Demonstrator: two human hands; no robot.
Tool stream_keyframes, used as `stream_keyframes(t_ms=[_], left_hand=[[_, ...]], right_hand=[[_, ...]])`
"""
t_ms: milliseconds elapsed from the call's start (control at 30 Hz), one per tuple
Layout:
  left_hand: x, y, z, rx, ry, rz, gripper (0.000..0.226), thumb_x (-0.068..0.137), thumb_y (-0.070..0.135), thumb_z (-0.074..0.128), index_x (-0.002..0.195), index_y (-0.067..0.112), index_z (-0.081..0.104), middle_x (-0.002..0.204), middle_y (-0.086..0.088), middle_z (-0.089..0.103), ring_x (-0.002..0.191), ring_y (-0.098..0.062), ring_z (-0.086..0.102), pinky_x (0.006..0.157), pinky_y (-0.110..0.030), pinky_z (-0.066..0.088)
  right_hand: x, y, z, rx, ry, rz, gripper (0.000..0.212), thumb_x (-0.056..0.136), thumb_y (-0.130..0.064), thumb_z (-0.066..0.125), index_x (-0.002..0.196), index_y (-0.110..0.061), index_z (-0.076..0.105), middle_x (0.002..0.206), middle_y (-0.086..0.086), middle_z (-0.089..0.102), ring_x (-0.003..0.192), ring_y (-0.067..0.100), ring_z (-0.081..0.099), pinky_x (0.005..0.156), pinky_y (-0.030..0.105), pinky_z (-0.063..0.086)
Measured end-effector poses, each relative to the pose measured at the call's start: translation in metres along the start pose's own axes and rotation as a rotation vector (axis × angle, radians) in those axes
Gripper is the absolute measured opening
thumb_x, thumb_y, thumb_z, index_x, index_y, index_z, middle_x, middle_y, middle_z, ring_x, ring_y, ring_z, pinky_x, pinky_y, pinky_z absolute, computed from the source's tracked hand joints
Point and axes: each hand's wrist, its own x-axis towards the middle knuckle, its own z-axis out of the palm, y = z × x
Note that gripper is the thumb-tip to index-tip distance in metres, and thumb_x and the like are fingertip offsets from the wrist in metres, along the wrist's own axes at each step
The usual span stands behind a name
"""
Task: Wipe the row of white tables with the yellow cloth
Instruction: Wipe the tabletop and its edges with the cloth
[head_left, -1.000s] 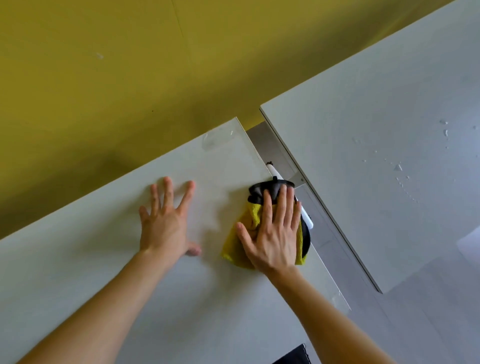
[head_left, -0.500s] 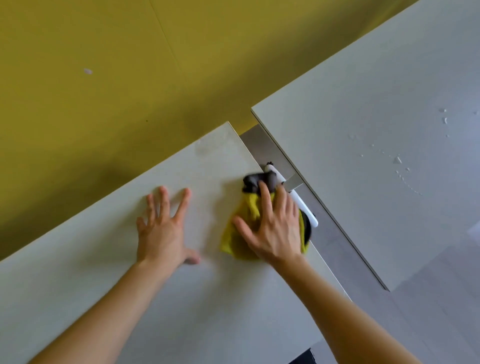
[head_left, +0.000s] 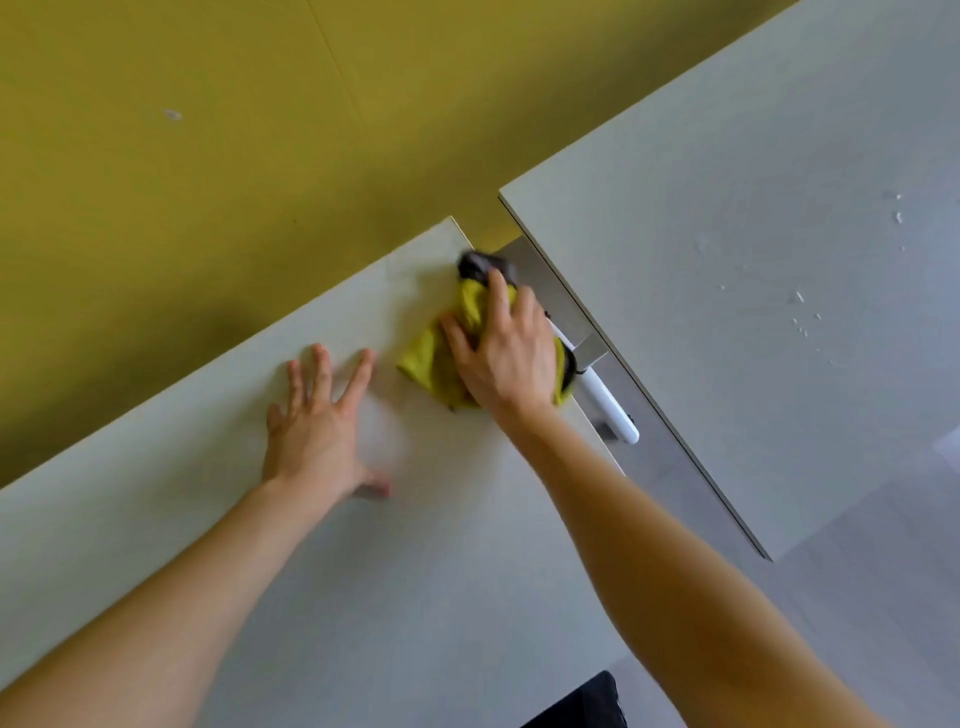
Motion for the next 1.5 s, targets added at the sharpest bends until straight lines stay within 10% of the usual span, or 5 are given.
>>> stream_keyframes(t_ms=[167, 400, 767, 1067, 1500], left_hand=[[-0.001, 0.001, 0.000, -0.025, 0.008, -0.008, 0.172, 0.053, 0.070, 0.100, 0.164, 0.045, -0.029, 0.178, -0.014, -0.027, 0.167, -0.044, -0.014, 0.128, -0.065, 0.030], [-0.029, 0.034, -0.001, 0.021, -0.023, 0.103, 0.145, 0.073, 0.046, 0.099, 0.172, 0.038, -0.008, 0.178, -0.016, -0.018, 0.168, -0.040, -0.006, 0.123, -0.064, 0.039], [-0.099, 0.112, 0.068, 0.138, -0.015, 0.203, 0.188, 0.041, 0.091, 0.088, 0.165, 0.018, -0.033, 0.172, -0.029, -0.032, 0.163, -0.052, -0.021, 0.122, -0.080, 0.024], [-0.094, 0.114, 0.072, 0.255, 0.022, 0.191, 0.176, 0.046, 0.095, 0.079, 0.169, 0.012, -0.016, 0.174, -0.028, -0.018, 0.163, -0.055, -0.008, 0.120, -0.076, 0.032], [-0.098, 0.114, 0.068, 0.108, -0.017, 0.151, 0.189, 0.038, 0.087, 0.091, 0.166, 0.022, -0.030, 0.174, -0.025, -0.030, 0.164, -0.049, -0.021, 0.125, -0.078, 0.020]], right_hand=[[-0.148, 0.104, -0.048, -0.077, -0.031, 0.043, 0.083, 0.101, -0.075, 0.048, 0.158, -0.016, 0.046, 0.119, 0.011, 0.058, 0.109, 0.036, 0.061, 0.094, 0.049, 0.053], [-0.003, 0.009, -0.011, 0.017, -0.066, 0.014, 0.072, 0.100, -0.069, 0.055, 0.149, -0.017, 0.046, 0.122, 0.014, 0.059, 0.108, 0.042, 0.065, 0.082, 0.046, 0.052], [-0.206, 0.164, -0.078, -0.100, -0.101, 0.135, 0.068, 0.104, -0.075, 0.047, 0.146, -0.021, 0.047, 0.125, 0.010, 0.061, 0.099, 0.039, 0.069, 0.073, 0.043, 0.054], [-0.047, 0.047, -0.030, 0.011, -0.159, 0.045, 0.070, 0.105, -0.068, 0.051, 0.149, -0.014, 0.044, 0.132, 0.019, 0.056, 0.114, 0.046, 0.063, 0.083, 0.047, 0.048], [-0.156, 0.158, -0.074, 0.002, -0.265, 0.028, 0.071, 0.100, -0.080, 0.046, 0.142, -0.023, 0.042, 0.125, 0.014, 0.063, 0.104, 0.044, 0.068, 0.076, 0.047, 0.053]])
